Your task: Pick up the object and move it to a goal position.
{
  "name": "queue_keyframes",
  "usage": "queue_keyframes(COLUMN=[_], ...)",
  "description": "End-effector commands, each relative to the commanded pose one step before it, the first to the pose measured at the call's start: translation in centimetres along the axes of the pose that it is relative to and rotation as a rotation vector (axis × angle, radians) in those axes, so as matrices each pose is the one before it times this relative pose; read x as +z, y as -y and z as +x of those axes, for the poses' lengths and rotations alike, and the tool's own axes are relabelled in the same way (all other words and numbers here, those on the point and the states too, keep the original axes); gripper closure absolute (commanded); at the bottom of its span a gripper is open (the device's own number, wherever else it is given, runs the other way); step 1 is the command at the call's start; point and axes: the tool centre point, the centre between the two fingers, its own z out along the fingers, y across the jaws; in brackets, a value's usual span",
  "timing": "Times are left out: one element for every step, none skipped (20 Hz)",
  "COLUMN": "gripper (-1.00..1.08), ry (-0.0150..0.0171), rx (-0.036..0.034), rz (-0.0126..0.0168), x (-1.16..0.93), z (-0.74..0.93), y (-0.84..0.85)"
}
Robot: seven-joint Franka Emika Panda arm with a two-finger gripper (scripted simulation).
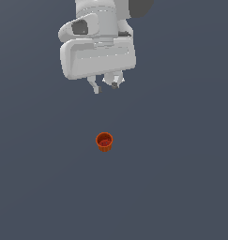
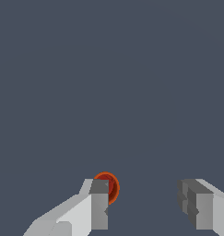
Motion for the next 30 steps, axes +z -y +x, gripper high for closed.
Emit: queue_keyframes(gripper=[-0.2, -0.2, -0.2, -0.2, -0.2, -0.2, -0.2, -0.2, -0.2, -0.2, -0.2, -0.2, -0.2, -0.2, -0.2, -0.2, -0.2, -0.2, -0.2, -0.2, -0.2, -0.2, -0.2, -0.2, -0.2, -0.2, -0.2, -0.2, -0.2, -0.2], ry=[-0.03172, -0.01233, -0.01224, -0.01217, -0.01207, -0.01197, -0.01186, -0.01176, -0.01163, -0.01149, -0.01136, -0.01122, -0.01105, -0.0109, -0.01073, -0.01055, -0.01036, -0.01017, -0.00998, -0.00976, -0.00955, -0.00932, -0.00909, -0.00886, -0.00861, -0.00836, -0.0081, -0.00783, -0.00756, -0.00729], rx=[-0.03421, -0.01285, -0.01266, -0.01249, -0.01231, -0.01213, -0.01195, -0.01178, -0.01159, -0.01141, -0.01123, -0.01107, -0.01088, -0.01071, -0.01054, -0.01037, -0.0102, -0.01003, -0.00988, -0.00971, -0.00956, -0.0094, -0.00925, -0.00912, -0.00898, -0.00884, -0.00871, -0.00858, -0.00846, -0.00835], rz=[0.00707, 0.00329, 0.00344, 0.0036, 0.00375, 0.0039, 0.00405, 0.0042, 0.00435, 0.00449, 0.00463, 0.00478, 0.00492, 0.00506, 0.0052, 0.00534, 0.00548, 0.00561, 0.00576, 0.00588, 0.00602, 0.00616, 0.00629, 0.00643, 0.00657, 0.00671, 0.00684, 0.00697, 0.00711, 0.00725], x=[-0.887, -0.303, -0.28, -0.257, -0.232, -0.208, -0.183, -0.158, -0.133, -0.107, -0.081, -0.056, -0.029, -0.003, 0.023, 0.05, 0.076, 0.103, 0.129, 0.155, 0.181, 0.207, 0.232, 0.257, 0.282, 0.307, 0.331, 0.355, 0.378, 0.401], z=[0.031, -0.008, -0.02, -0.031, -0.044, -0.056, -0.069, -0.082, -0.095, -0.109, -0.123, -0.136, -0.151, -0.166, -0.18, -0.195, -0.21, -0.225, -0.239, -0.255, -0.269, -0.285, -0.299, -0.314, -0.329, -0.343, -0.357, -0.372, -0.386, -0.399], y=[-0.355, -0.14, -0.139, -0.137, -0.135, -0.132, -0.129, -0.126, -0.122, -0.118, -0.114, -0.108, -0.103, -0.097, -0.09, -0.083, -0.076, -0.068, -0.06, -0.051, -0.041, -0.032, -0.021, -0.01, 0.001, 0.013, 0.025, 0.038, 0.051, 0.065])
